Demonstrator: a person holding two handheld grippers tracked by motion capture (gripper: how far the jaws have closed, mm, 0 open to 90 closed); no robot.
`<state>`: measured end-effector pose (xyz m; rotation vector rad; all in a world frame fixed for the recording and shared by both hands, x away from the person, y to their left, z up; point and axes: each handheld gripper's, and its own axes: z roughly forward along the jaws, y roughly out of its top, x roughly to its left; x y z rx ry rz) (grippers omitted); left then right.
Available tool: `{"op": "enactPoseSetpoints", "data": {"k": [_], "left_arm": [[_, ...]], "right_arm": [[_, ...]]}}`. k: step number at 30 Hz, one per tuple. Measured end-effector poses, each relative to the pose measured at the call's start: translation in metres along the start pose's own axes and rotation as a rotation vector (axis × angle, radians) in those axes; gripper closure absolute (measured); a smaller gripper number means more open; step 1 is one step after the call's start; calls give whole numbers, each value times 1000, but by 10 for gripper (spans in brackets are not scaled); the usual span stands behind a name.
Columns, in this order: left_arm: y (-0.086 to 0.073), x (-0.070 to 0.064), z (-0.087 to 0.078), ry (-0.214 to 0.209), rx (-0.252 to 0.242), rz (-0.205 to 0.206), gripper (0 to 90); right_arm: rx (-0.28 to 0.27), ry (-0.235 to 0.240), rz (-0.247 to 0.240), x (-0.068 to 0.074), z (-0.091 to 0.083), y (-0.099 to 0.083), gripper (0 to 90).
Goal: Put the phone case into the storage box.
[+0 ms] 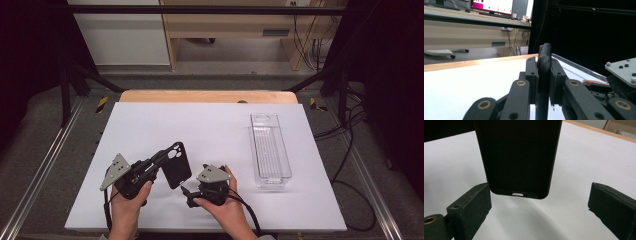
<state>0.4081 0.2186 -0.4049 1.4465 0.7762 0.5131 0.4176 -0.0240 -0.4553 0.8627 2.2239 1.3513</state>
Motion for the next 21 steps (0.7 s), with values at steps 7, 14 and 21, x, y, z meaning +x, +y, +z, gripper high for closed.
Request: {"op": "enactPoseSetpoints", "data": {"k": [7, 14, 21], "left_arm": [[0, 0, 0, 9, -7, 2, 805], [0, -3, -1, 20, -13, 8, 805], [1, -8, 0, 18, -13, 27, 805]], "right_arm": [[2, -12, -19, -1, 0, 0, 57], [-19, -3, 0, 0, -4, 3, 61], [-52, 8, 19, 2, -8, 6, 57]]}}
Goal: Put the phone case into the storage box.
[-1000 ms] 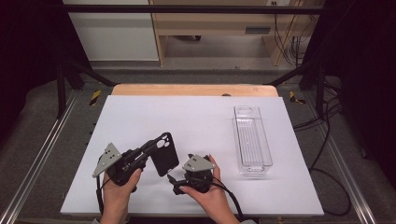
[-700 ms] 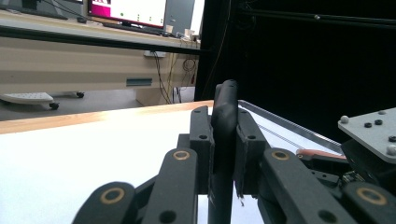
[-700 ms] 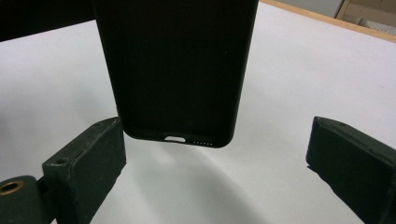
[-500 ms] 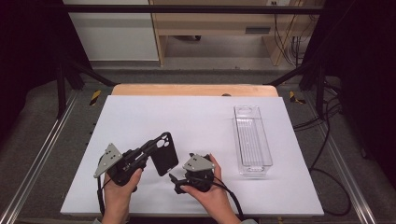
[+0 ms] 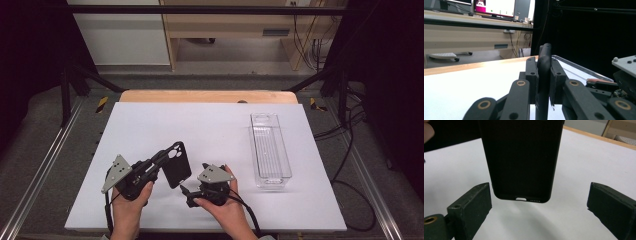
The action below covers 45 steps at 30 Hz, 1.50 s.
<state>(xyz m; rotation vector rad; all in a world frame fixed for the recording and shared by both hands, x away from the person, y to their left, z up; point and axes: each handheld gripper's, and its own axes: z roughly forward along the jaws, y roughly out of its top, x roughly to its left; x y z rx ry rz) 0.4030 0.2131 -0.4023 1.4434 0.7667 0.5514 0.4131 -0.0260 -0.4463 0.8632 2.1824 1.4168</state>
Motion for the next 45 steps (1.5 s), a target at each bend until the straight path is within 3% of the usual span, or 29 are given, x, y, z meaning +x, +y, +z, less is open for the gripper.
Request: {"op": "enactPoseSetpoints", "data": {"k": [17, 26, 37, 40, 45], "left_arm": [[-2, -3, 2, 0, 1, 7, 805], [0, 0, -1, 15, -11, 5, 806], [0, 2, -3, 26, -22, -13, 805], [1, 2, -3, 22, -23, -3, 806], [0, 4, -4, 26, -26, -24, 806]], "right_arm": [[-111, -57, 1, 10, -7, 10, 50], [-117, -51, -16, 15, -10, 21, 29], [-92, -92, -8, 12, -12, 39, 50], [-83, -84, -14, 12, -13, 43, 47], [-52, -49, -9, 10, -3, 52, 44]]}}
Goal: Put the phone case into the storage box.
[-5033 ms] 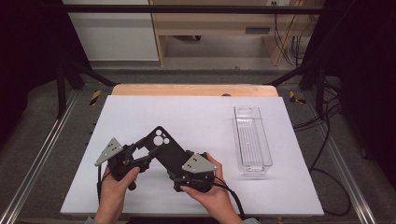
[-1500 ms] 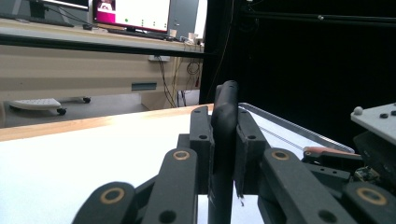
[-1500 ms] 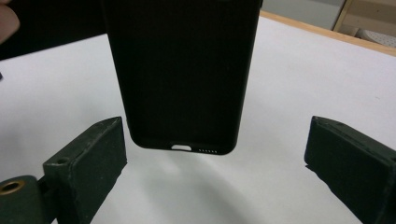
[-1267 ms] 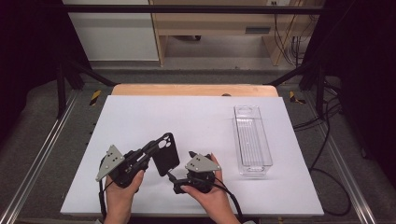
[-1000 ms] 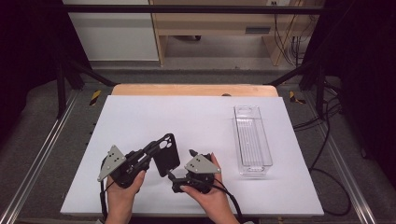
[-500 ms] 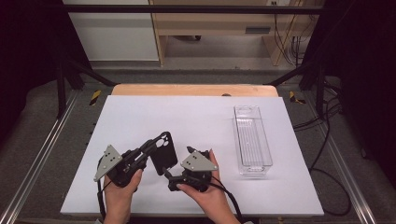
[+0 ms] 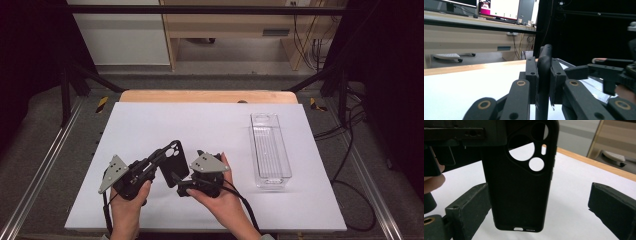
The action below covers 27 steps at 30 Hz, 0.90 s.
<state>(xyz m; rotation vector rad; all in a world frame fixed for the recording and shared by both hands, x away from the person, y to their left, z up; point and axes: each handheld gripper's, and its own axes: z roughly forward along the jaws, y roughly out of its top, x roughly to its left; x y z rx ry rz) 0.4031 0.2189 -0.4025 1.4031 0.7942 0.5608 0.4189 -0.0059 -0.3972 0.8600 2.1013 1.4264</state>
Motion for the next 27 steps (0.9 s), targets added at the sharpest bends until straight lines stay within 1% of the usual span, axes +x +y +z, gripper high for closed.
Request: {"op": "enactPoseSetpoints", "data": {"k": [1, 3, 5, 6, 7, 9, 11, 13, 14, 18, 21, 24, 27], "left_arm": [[0, 0, 0, 0, -1, 2, 806], [2, -1, -1, 1, -5, 6, 806], [3, 0, -3, 3, -12, 5, 806], [4, 1, -4, 5, -12, 4, 806], [4, 1, -4, 5, -12, 4, 806], [4, 2, -4, 5, -11, -1, 806], [4, 3, -4, 6, -13, -6, 806], [5, 2, -4, 5, -14, -8, 806], [5, 2, -4, 4, -15, -8, 806], [4, 0, -4, 5, -13, -8, 806], [3, -1, -3, 0, -10, -10, 805], [2, -3, -1, -9, -7, -17, 806], [0, -6, 0, -16, -3, -14, 805]], "right_arm": [[0, 0, 0, 0, 0, 0, 44], [11, 16, 9, 1, 6, 4, 48], [34, 26, 8, 4, 13, 7, 49], [50, 47, 4, 8, 18, 9, 60], [47, 57, 3, 9, 19, 10, 60], [44, 57, 5, 10, 20, 9, 60], [54, 61, -3, 9, 22, 8, 58], [56, 53, 12, 7, 22, 6, 57], [56, 53, 12, 7, 22, 6, 57], [44, 55, 15, 11, 24, 7, 58], [48, 61, 4, 14, 26, 6, 54], [59, 51, 6, 15, 29, 4, 58], [65, 39, 7, 18, 30, 3, 59]]}}
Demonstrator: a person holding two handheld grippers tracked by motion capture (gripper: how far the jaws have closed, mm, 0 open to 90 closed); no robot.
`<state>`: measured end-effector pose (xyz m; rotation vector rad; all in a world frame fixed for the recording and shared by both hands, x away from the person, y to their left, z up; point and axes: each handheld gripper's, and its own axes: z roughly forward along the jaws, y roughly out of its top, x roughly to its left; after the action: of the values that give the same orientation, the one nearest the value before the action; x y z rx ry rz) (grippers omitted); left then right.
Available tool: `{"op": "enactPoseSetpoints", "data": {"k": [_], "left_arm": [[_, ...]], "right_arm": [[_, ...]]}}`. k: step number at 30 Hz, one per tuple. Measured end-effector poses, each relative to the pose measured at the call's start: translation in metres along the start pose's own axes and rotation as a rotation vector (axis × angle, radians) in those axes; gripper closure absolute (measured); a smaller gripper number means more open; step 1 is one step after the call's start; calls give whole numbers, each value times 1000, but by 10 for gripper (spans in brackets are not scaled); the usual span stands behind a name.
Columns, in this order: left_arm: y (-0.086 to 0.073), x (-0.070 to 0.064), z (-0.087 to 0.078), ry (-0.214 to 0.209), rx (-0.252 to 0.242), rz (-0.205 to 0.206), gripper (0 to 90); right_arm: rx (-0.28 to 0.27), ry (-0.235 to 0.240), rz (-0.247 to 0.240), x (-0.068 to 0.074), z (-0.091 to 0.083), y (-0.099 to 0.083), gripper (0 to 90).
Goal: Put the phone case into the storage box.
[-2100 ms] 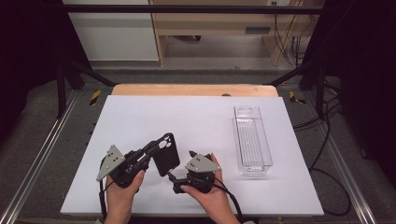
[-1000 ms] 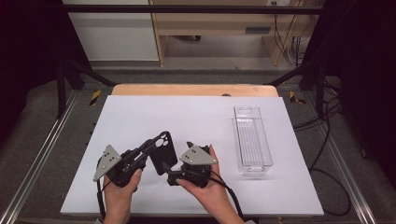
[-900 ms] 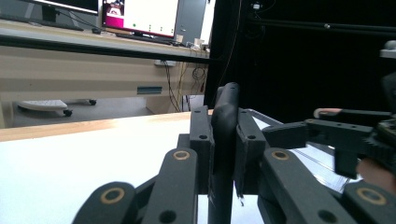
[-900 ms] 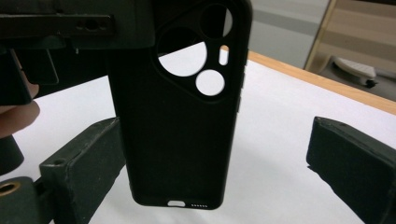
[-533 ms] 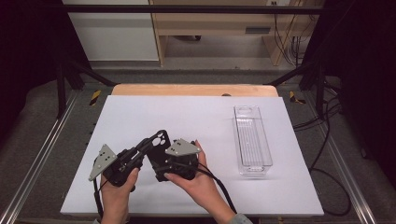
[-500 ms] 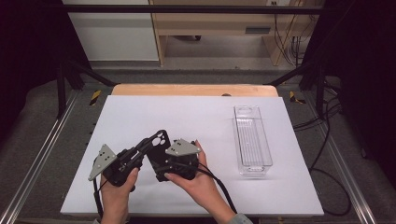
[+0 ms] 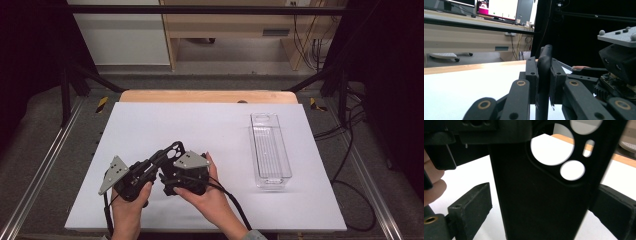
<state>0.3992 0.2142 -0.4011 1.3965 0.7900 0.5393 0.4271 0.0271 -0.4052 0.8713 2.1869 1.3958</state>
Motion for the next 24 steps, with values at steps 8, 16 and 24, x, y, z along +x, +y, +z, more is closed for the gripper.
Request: {"op": "enactPoseSetpoints", "data": {"k": [8, 16, 24], "left_arm": [[-2, -5, 2, -6, 2, -1, 805], [-3, -7, 3, -14, 7, 1, 805], [-4, -9, 4, -18, 17, 8, 804]], "right_arm": [[-10, -27, 16, 0, 2, 0, 91], [-9, -47, 23, -1, 2, 1, 125], [15, -56, 45, -1, 3, 0, 126]]}}
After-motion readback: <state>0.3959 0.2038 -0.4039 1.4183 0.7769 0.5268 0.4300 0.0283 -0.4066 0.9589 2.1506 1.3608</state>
